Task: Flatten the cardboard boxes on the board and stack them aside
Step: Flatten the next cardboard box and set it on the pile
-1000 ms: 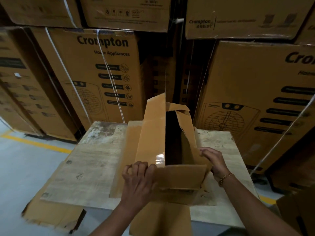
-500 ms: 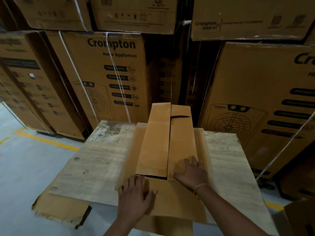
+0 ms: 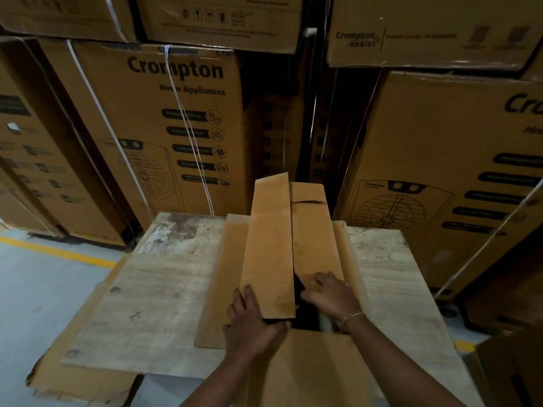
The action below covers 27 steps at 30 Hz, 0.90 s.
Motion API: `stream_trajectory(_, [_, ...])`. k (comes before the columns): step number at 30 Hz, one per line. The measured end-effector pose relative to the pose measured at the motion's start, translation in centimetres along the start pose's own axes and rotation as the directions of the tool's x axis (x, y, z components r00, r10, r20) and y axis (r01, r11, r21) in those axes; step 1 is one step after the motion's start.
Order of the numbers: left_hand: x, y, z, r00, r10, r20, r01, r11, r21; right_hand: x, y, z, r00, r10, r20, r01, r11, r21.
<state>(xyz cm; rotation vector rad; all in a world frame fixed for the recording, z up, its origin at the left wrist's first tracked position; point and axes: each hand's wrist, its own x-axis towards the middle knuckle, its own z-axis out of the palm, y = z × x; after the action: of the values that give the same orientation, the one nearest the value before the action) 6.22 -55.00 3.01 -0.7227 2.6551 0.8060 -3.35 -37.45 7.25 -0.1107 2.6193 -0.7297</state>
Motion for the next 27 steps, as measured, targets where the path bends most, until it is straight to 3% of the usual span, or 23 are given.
stream_trajectory(2, [0.2, 0.5, -0.3, 0.999, -0.001, -0.051, 0.002, 1.000, 0.016, -0.1, 1.4, -1.8, 0.998, -0.053, -0.028, 0.059, 0.954, 0.293])
stream_trajectory(4, [1.0, 0.1, -0.2, 0.987, 0.045, -0.153, -0.048, 0.999, -0.013, -0.5, 2.5, -3.1, 0.997, -0.075, -0.036, 0.083, 0.882, 0.464])
stream_trajectory(7, [2.3, -1.5, -0.5, 0.962, -0.001, -0.271, -0.055, 0.978, -0.200, -0.5, 3.8, -3.8, 0.996, -0.066, -0.054, 0.085, 0.784, 0.615])
stream_trajectory(10, [3.0, -2.7, -1.4, 0.955, -0.130, -0.268, -0.009, 0.887, -0.463, -0.8, 4.2, -4.2, 0.998, -0.032, -0.048, 0.057, 0.682, 0.729])
stream_trajectory(13, [2.3, -3.4, -3.1, 0.926, -0.298, -0.233, 0.074, 0.746, -0.661, -0.8, 5.1, -3.9, 0.992, 0.098, -0.080, 0.036, 0.388, 0.921])
stream_trajectory(15, [1.9, -3.5, -4.6, 0.895, -0.352, -0.276, 0.040, 0.677, -0.734, -0.9, 5.1, -3.7, 0.990, 0.124, -0.074, 0.047, 0.210, 0.977])
stream_trajectory(18, [0.5, -2.6, -8.7, 0.860, -0.348, -0.373, -0.122, 0.570, -0.813, -1.1, 3.4, -3.5, 0.983, 0.165, -0.077, 0.063, 0.089, 0.994])
stream_trajectory(21, [-1.5, -1.4, -11.9, 0.817, -0.286, -0.500, -0.268, 0.579, -0.770, 0.2, 2.7, -2.3, 0.974, 0.224, -0.031, 0.045, -0.057, 0.997])
stream_trajectory(23, [-2.9, -0.9, -12.2, 0.795, -0.144, -0.590, -0.385, 0.632, -0.672, 1.0, 2.7, -1.2, 0.972, 0.233, 0.007, 0.007, -0.060, 0.998])
stream_trajectory(24, [-3.3, -0.8, -12.0, 0.783, -0.057, -0.619, -0.419, 0.686, -0.594, 1.3, 2.9, -0.4, 0.967, 0.253, 0.034, -0.035, -0.002, 0.999])
stream_trajectory(25, [-3.7, -0.8, -11.6, 0.772, 0.049, -0.633, -0.451, 0.744, -0.493, 1.6, 3.2, 0.3, 0.959, 0.278, 0.065, -0.093, 0.089, 0.992])
stream_trajectory(27, [-3.9, -0.9, -10.5, 0.778, 0.278, -0.563, -0.470, 0.853, -0.229, 1.5, 3.9, 1.9, 0.947, 0.315, 0.067, -0.194, 0.392, 0.899])
